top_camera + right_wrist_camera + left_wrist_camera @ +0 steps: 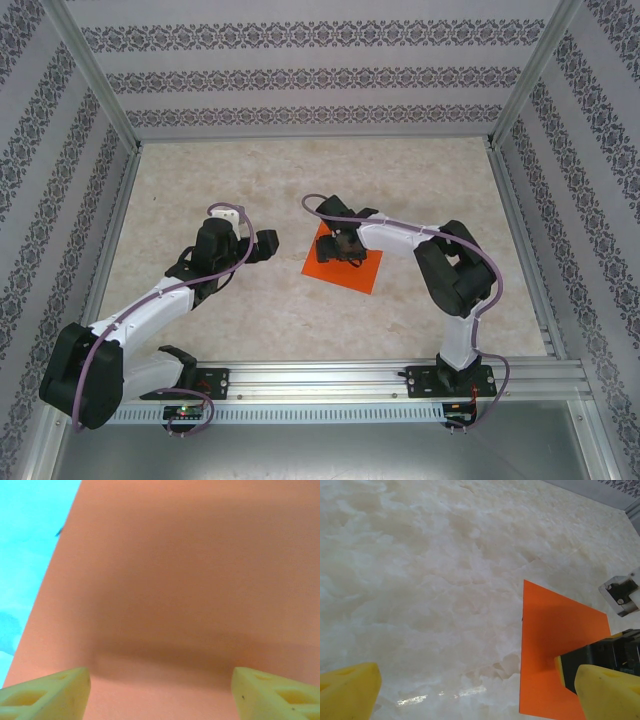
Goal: Fold a paper plane with a square sheet of paper (pick it up from the middle)
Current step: Move the square sheet of paper to the center of the table.
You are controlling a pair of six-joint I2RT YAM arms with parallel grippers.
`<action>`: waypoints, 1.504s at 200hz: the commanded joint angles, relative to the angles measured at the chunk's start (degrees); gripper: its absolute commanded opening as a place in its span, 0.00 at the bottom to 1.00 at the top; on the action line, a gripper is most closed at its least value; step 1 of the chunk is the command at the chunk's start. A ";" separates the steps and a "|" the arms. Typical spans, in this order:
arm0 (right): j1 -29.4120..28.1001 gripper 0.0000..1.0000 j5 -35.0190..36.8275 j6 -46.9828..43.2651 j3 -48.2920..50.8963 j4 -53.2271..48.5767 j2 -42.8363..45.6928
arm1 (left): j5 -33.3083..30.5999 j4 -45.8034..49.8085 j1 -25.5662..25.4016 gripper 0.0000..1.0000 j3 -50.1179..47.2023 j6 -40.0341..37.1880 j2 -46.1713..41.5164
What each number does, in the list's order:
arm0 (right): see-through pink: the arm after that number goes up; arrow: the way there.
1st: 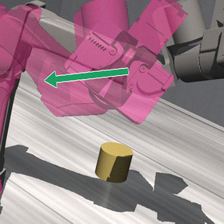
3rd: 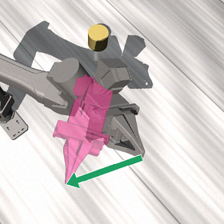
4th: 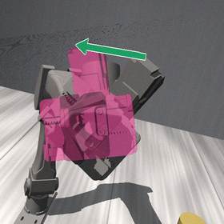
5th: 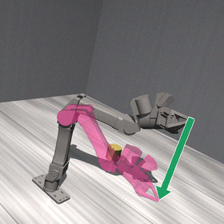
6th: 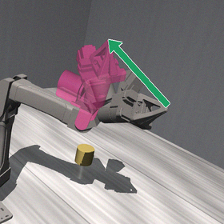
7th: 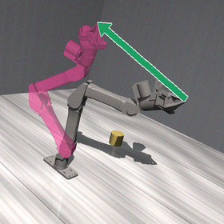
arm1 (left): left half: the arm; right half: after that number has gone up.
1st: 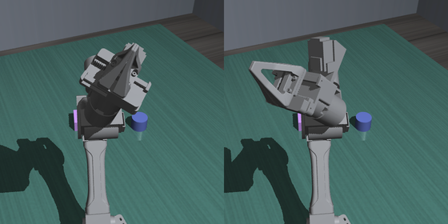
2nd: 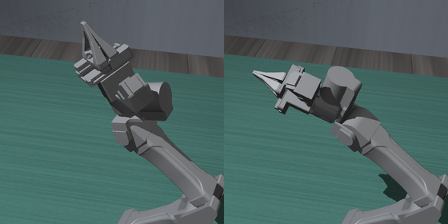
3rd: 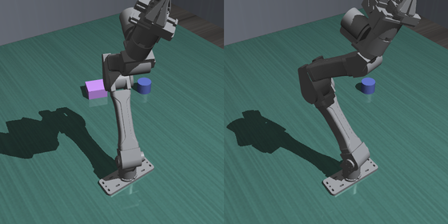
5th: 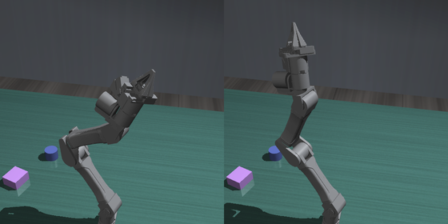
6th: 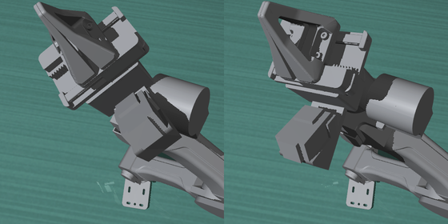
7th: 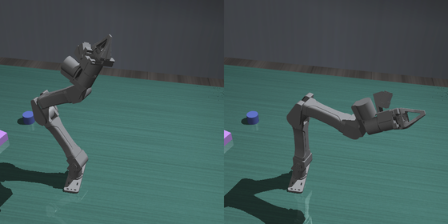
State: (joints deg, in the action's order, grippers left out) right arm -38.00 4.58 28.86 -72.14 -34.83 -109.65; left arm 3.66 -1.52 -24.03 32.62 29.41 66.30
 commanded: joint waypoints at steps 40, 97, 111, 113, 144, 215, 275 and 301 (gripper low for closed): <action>6.19 0.79 -0.22 9.52 1.54 3.18 4.71 | 5.12 0.82 -0.26 1.00 5.10 -0.52 4.04; 6.80 0.72 -8.40 4.90 -5.73 5.74 -1.84 | 5.70 3.49 -0.31 1.00 6.60 -2.58 5.38; 6.51 0.70 -10.32 4.37 -8.14 5.45 -4.34 | 5.38 4.17 -0.24 1.00 6.79 -2.77 5.41; 6.53 0.70 -10.58 4.32 -8.57 5.40 -4.63 | 5.21 4.20 -0.27 1.00 6.79 -2.71 5.39; 5.74 0.70 -12.89 3.29 -13.88 3.53 -9.62 | 3.39 5.07 -0.22 1.00 6.65 -2.10 4.45; 1.86 0.67 -18.42 -3.48 -17.24 -0.88 -15.07 | -0.85 8.06 0.11 1.00 7.05 -3.31 0.93; -1.21 0.63 -19.50 -12.97 -18.98 -6.25 -12.48 | 0.88 6.24 0.15 1.00 5.96 -2.07 0.82; -1.11 0.68 -12.38 -8.77 -18.70 -7.07 -6.52 | 1.55 5.93 0.14 1.00 5.61 -1.53 0.91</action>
State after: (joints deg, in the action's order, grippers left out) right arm -38.94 -13.50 19.14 -89.80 -38.48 -122.43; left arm 4.16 5.37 -24.03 38.22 27.46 68.03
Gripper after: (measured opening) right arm 0.659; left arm 0.999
